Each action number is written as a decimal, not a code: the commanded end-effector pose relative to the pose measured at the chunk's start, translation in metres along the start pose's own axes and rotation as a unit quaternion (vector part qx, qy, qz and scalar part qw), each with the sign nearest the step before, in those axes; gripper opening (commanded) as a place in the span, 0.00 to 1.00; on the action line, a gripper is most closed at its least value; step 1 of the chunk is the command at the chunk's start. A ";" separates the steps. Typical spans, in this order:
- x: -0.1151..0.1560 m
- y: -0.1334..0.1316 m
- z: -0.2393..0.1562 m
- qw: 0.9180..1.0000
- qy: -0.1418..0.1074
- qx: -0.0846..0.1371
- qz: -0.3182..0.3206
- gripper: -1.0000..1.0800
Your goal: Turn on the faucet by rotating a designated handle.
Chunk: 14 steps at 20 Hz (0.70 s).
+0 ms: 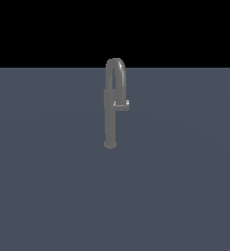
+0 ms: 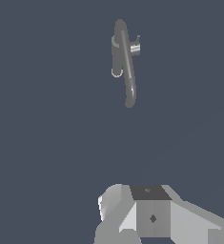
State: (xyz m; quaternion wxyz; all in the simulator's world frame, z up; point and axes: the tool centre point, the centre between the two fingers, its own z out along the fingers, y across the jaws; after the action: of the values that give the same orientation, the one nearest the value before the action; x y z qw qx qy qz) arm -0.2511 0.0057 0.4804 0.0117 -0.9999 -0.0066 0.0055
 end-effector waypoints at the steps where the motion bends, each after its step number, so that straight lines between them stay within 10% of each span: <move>1: 0.000 0.000 0.000 1.000 0.000 0.000 0.000 0.00; 14: 0.021 -0.002 0.001 0.999 -0.030 0.025 0.026 0.00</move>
State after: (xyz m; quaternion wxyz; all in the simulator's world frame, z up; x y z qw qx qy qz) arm -0.2341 0.0079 0.4794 0.0314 -0.9990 0.0139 0.0292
